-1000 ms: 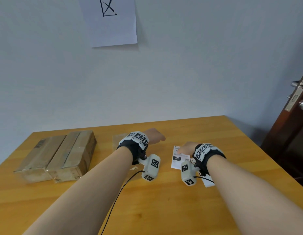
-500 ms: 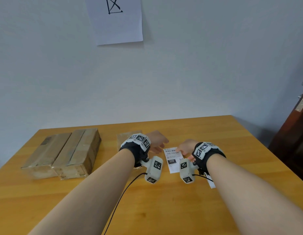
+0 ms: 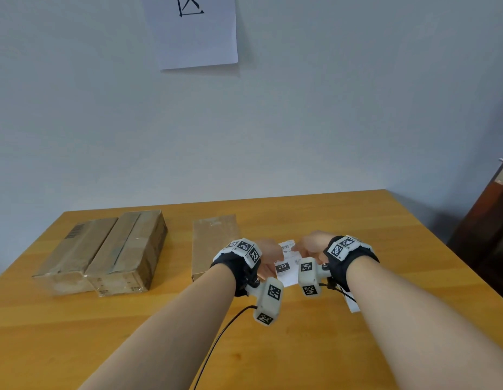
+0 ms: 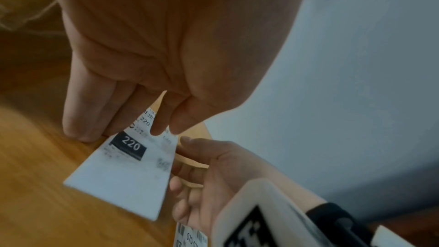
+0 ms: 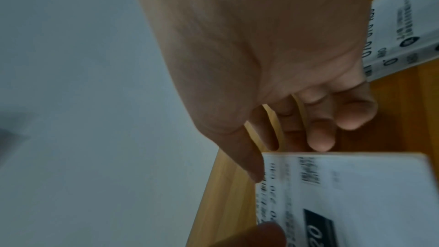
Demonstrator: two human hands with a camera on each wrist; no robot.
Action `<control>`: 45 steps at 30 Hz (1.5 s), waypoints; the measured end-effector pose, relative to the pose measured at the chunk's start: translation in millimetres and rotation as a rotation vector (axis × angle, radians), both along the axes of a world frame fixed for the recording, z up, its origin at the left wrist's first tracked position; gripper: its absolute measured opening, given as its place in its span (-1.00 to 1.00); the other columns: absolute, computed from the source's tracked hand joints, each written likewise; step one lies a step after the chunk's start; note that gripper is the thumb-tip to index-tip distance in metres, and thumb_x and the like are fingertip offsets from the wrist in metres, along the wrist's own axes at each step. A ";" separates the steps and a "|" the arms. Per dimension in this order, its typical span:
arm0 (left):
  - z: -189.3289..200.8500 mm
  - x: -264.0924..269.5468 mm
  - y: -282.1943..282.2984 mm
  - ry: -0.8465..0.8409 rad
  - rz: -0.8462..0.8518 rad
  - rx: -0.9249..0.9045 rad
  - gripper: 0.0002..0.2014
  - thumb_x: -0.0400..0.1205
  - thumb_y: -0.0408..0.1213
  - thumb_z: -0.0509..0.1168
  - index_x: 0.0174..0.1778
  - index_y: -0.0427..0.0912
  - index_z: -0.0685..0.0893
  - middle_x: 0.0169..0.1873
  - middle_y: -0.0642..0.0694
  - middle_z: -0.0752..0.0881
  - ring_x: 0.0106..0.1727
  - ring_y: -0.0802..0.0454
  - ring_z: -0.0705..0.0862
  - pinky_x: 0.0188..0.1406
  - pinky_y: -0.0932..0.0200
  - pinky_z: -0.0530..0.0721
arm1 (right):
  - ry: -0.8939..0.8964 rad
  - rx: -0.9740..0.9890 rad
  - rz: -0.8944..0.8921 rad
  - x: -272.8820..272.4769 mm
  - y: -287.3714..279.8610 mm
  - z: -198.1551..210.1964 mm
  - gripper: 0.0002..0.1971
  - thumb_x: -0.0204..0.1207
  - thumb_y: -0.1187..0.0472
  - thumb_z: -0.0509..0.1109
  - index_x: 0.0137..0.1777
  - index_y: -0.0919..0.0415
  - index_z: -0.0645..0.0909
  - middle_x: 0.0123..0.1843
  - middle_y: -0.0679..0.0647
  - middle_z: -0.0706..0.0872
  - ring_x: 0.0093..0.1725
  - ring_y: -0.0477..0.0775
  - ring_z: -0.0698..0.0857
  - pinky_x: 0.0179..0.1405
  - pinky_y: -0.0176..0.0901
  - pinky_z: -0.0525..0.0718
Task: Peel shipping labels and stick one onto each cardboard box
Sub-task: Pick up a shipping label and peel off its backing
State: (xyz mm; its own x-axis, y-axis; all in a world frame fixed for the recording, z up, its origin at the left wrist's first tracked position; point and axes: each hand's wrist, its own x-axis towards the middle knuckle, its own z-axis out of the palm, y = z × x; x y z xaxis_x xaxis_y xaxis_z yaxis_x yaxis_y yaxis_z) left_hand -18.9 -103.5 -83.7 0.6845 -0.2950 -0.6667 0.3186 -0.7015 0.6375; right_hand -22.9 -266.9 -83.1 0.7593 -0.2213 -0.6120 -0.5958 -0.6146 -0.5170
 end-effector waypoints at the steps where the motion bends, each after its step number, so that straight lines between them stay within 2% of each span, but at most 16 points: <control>1: 1.9 -0.9 -0.1 -0.011 -0.028 0.008 -0.65 0.82 -0.24 0.16 0.34 -0.44 0.63 0.33 -0.44 0.73 0.29 -0.31 0.78 0.43 -0.18 0.69 | -0.001 0.010 -0.006 0.1 -0.7 -0.7 -0.71 0.67 0.09 0.47 -0.22 0.22 0.55 -0.40 0.09 0.60 -0.51 0.07 0.46 -0.42 -0.12 0.43; 5: 12.6 3.2 2.5 -0.075 -0.044 -0.022 -0.64 0.79 -0.25 0.23 0.39 -0.42 0.61 0.24 -0.39 0.77 0.22 -0.31 0.80 0.31 -0.18 0.75 | -0.035 0.000 0.009 -1.4 1.7 8.8 -0.66 0.65 0.12 0.50 -0.33 0.25 0.61 -0.61 0.05 0.56 -0.73 0.03 0.44 -0.63 -0.32 0.41; 7: 27.5 5.2 8.6 -0.179 0.023 -0.086 -0.66 0.78 -0.27 0.27 0.40 -0.41 0.63 0.20 -0.33 0.77 0.10 -0.20 0.78 0.02 -0.01 0.83 | -0.080 0.064 -0.033 0.4 6.4 15.9 -0.67 0.66 0.17 0.49 -0.32 0.27 0.61 -0.57 0.07 0.60 -0.74 0.01 0.44 -0.69 -0.35 0.37; 8: 36.1 6.9 13.7 -0.241 0.070 -0.147 -0.65 0.77 -0.29 0.28 0.42 -0.42 0.64 0.26 -0.35 0.75 0.08 -0.16 0.75 -0.05 0.06 0.82 | -0.106 0.099 -0.059 2.2 9.2 19.4 -0.70 0.66 0.19 0.49 -0.29 0.28 0.62 -0.51 0.09 0.63 -0.71 0.01 0.45 -0.69 -0.35 0.37; 13: 81.7 16.1 59.3 -0.506 0.246 -0.350 -0.70 0.75 -0.48 0.18 0.24 -0.24 0.79 0.24 -0.15 0.79 0.16 -0.09 0.77 0.19 -0.04 0.82 | -0.315 0.283 -0.200 13.9 27.7 38.5 -0.82 0.61 0.21 0.47 -0.02 0.37 0.73 -0.15 0.18 0.85 -0.33 0.18 0.73 -0.43 -0.16 0.62; 15: 88.8 23.3 83.4 -0.653 0.352 -0.273 -0.66 0.72 -0.48 0.16 0.14 -0.13 0.84 0.18 -0.07 0.83 0.00 0.02 0.74 0.00 0.13 0.80 | -0.388 0.329 -0.217 18.7 36.1 46.5 -0.82 0.62 0.20 0.45 0.05 0.33 0.75 -0.10 0.18 0.88 -0.20 0.25 0.81 -0.29 -0.04 0.69; 17: 88.3 28.5 107.0 -0.729 0.394 -0.168 -0.64 0.72 -0.46 0.15 0.18 -0.13 0.85 0.14 -0.06 0.82 -0.19 0.10 0.64 -0.23 0.29 0.60 | -0.419 0.390 -0.229 22.2 45.5 54.0 -0.83 0.63 0.19 0.43 0.07 0.30 0.74 -0.06 0.20 0.89 -0.14 0.25 0.84 -0.27 -0.04 0.73; 19: 81.8 29.8 125.7 -0.648 0.365 -0.081 -0.63 0.74 -0.46 0.16 0.30 -0.14 0.80 0.20 -0.10 0.80 -0.18 0.12 0.61 -0.24 0.29 0.55 | -0.432 0.454 -0.224 24.7 55.3 58.6 -0.82 0.64 0.18 0.42 0.12 0.27 0.74 -0.02 0.20 0.90 -0.05 0.27 0.88 -0.16 0.03 0.82; 21: 71.8 25.5 138.6 -0.531 0.262 0.024 -0.61 0.74 -0.39 0.23 0.48 -0.08 0.69 0.40 -0.09 0.71 0.15 -0.01 0.69 0.04 0.12 0.69 | -0.427 0.520 -0.198 26.5 65.9 61.1 -0.79 0.65 0.17 0.42 0.16 0.26 0.75 -0.01 0.19 0.90 0.00 0.29 0.89 0.05 0.14 0.85; 23: 61.8 20.5 146.0 -0.449 0.178 0.077 -0.53 0.72 -0.31 0.31 0.59 -0.01 0.58 0.52 -0.01 0.62 0.47 -0.13 0.60 0.33 -0.12 0.71 | -0.406 0.557 -0.159 26.2 76.3 63.3 -0.78 0.67 0.17 0.41 0.19 0.27 0.74 -0.01 0.19 0.90 -0.05 0.26 0.88 0.07 0.14 0.83; 27: 53.5 14.7 151.3 -0.402 0.126 0.004 -0.45 0.64 -0.45 0.39 0.54 0.05 0.61 0.39 0.19 0.72 0.37 -0.02 0.68 0.29 -0.18 0.76 | -0.391 0.550 -0.115 24.1 90.7 67.3 -0.77 0.68 0.16 0.41 0.22 0.27 0.73 0.04 0.19 0.90 -0.05 0.26 0.86 0.03 0.13 0.80; 31: 48.9 5.0 145.9 -0.453 -0.012 0.019 -0.44 0.55 -0.55 0.46 0.39 0.08 0.68 0.34 0.11 0.75 0.31 0.07 0.68 0.32 0.01 0.71 | -0.394 0.562 -0.131 21.0 96.2 71.4 -0.77 0.70 0.17 0.39 0.23 0.28 0.71 0.05 0.20 0.88 -0.10 0.25 0.85 -0.17 0.02 0.77; 36: 52.6 -2.6 136.1 -0.420 -0.115 0.030 -0.41 0.56 -0.40 0.52 0.52 0.07 0.64 0.38 0.07 0.74 0.36 -0.02 0.70 0.38 -0.11 0.72 | -0.390 0.561 -0.139 15.7 98.7 71.4 -0.77 0.69 0.16 0.40 0.23 0.27 0.72 0.08 0.20 0.89 -0.08 0.26 0.85 -0.12 0.05 0.74; 39: 64.4 -7.9 131.6 -0.408 -0.067 0.014 -0.53 0.65 -0.33 0.44 0.50 0.03 0.67 0.37 0.01 0.74 0.33 -0.02 0.66 0.32 -0.03 0.67 | -0.402 0.571 -0.146 11.5 98.6 71.7 -0.77 0.69 0.16 0.40 0.23 0.26 0.73 0.07 0.19 0.89 -0.07 0.25 0.86 -0.12 0.03 0.76; 41: 77.9 -10.8 129.7 -0.455 0.093 -0.061 -0.64 0.74 -0.33 0.30 0.46 -0.07 0.70 0.28 -0.02 0.77 0.25 -0.02 0.66 0.20 0.03 0.57 | -0.424 0.586 -0.158 9.3 97.2 74.1 -0.77 0.69 0.16 0.39 0.23 0.26 0.73 0.08 0.20 0.89 -0.08 0.24 0.86 -0.20 0.01 0.77; 45: 96.9 -4.5 130.9 -0.340 0.462 -0.413 -0.66 0.79 -0.22 0.10 0.29 -0.08 0.76 0.00 -0.02 0.90 0.10 -0.08 0.83 0.35 -0.23 0.62 | -0.494 0.648 -0.181 8.7 96.8 81.2 -0.78 0.68 0.19 0.40 0.23 0.26 0.73 0.14 0.25 0.87 0.04 0.30 0.86 -0.04 0.17 0.83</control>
State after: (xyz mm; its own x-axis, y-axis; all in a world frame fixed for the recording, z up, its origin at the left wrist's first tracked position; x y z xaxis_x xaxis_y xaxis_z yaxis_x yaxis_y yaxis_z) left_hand -23.4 27.5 13.2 0.9510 -0.1064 -0.2902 0.2618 -0.2218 0.9393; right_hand -14.2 -170.1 -2.0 0.9602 -0.0843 -0.2661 -0.2688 -0.0216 -0.9630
